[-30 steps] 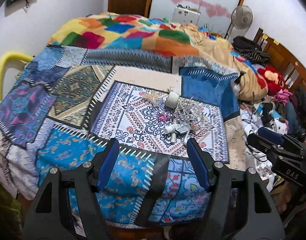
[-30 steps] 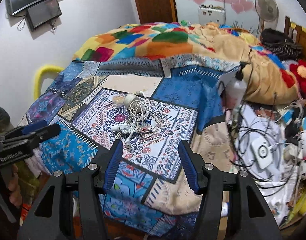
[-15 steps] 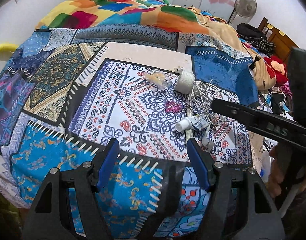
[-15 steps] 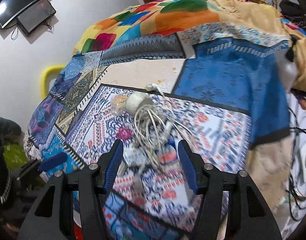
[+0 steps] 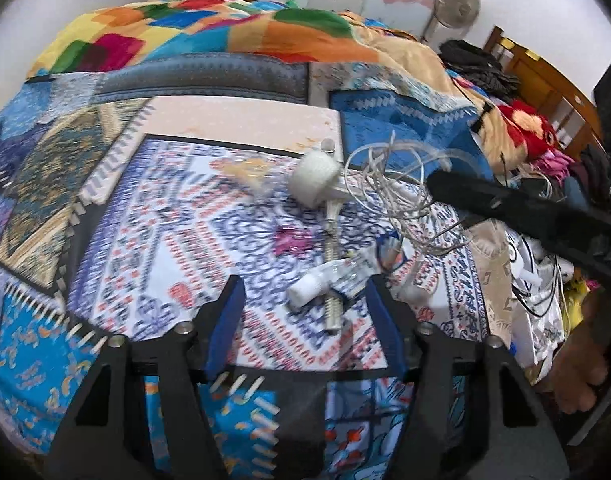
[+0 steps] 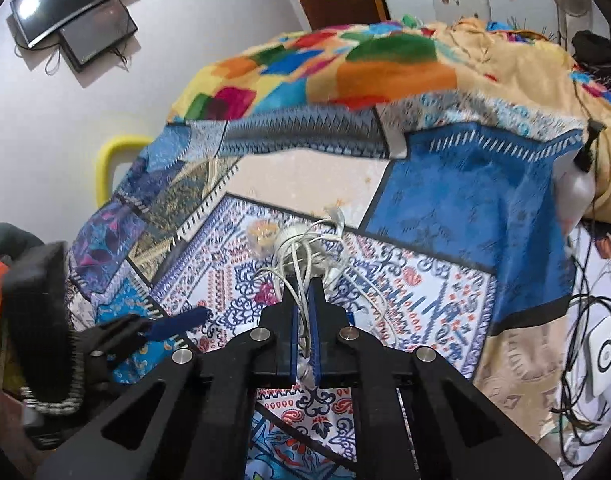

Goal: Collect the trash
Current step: 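Grasp the white cable bundle with the right tool while the left tool grasps a white plastic item, then carry the cable and white plastic item down to the white bucket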

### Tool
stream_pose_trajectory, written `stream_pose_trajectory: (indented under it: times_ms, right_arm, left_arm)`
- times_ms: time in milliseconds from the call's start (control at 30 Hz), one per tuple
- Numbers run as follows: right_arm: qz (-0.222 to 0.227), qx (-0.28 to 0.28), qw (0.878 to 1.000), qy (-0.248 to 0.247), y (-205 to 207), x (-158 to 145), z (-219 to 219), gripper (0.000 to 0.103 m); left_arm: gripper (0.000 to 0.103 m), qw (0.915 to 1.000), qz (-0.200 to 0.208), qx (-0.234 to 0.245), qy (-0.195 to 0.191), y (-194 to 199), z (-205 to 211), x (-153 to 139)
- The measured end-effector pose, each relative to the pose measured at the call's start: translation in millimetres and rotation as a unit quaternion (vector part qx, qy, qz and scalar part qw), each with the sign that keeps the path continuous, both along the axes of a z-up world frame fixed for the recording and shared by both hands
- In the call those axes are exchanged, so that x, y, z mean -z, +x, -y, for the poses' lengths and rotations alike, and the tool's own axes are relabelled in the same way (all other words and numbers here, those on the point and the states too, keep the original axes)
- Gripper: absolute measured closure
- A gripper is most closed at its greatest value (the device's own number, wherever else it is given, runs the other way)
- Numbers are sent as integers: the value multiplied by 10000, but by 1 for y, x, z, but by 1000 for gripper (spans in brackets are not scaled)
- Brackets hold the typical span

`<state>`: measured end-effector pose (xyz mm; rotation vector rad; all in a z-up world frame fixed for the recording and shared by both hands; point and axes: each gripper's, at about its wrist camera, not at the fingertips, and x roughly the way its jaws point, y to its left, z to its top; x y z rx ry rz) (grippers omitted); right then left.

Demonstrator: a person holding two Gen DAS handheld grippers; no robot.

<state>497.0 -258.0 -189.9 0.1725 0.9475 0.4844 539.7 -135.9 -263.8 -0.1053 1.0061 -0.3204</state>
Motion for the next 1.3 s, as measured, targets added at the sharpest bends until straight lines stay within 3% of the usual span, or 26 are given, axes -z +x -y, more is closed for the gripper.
stream_pose_trajectory:
  times_ms: [133,200,267,333,600,833,1300]
  right_arm:
    - [135,135,9998,9,-3,-10,12,98]
    - [151,190,9997,39,-5,-13,19,98]
    - [175,251,9995,21,-7,-15,23,98]
    - [158,319,9994,-19,-8,-13,30,98]
    - [-97,452,9988,-157,-17,0,47,98]
    - [-99,545,9984,-147,-30,-8,57,98]
    - [431,497,9978,-69,-74,-80,54,98]
  left_arm:
    - [54,9995,-31,217,213,9,18,9]
    - [63,9994,-63,279,196,11,21,12]
    - [66,9995,2,253,178,9,22,12]
    - [81,9995,52,271,172,6,22,10]
    - [81,9995,121,72,279,-9,14,4]
    - [81,9986,371,-260,278,-32,-5,-27]
    - [81,9937,828,-725,193,-95,-40,-99]
